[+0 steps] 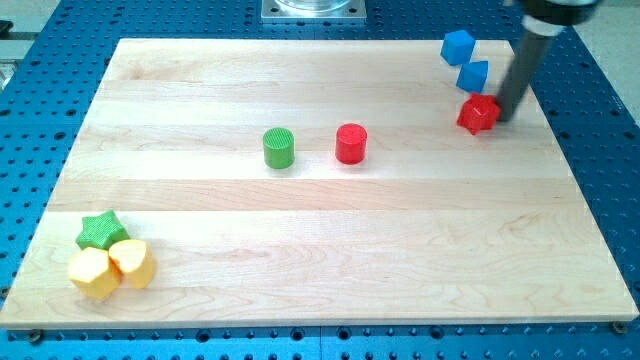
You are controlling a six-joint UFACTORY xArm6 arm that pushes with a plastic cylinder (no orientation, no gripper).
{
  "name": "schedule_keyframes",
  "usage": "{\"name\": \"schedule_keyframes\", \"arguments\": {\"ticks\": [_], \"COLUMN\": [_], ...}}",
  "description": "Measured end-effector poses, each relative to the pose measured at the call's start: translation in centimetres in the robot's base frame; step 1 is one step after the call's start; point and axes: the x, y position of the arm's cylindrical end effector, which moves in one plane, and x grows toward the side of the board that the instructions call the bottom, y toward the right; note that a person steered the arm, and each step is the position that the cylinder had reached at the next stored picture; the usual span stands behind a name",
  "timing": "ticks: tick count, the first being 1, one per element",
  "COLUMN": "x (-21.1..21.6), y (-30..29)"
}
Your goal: Move the triangle to the top left of red star
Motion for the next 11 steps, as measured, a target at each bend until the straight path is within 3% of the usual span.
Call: {"name": "schedule_keyframes", "arguments": {"ticks": [1,2,3,4,5,7,8,10,11], "x": [1.4,1.0,1.6,-2.2,-6.5,-7.5,-9.5,-5.7,-7.9], "y": [-12.4,-13.0,-3.7,3.1,3.0,-4.0,-3.9,-20.1,-20.3]}}
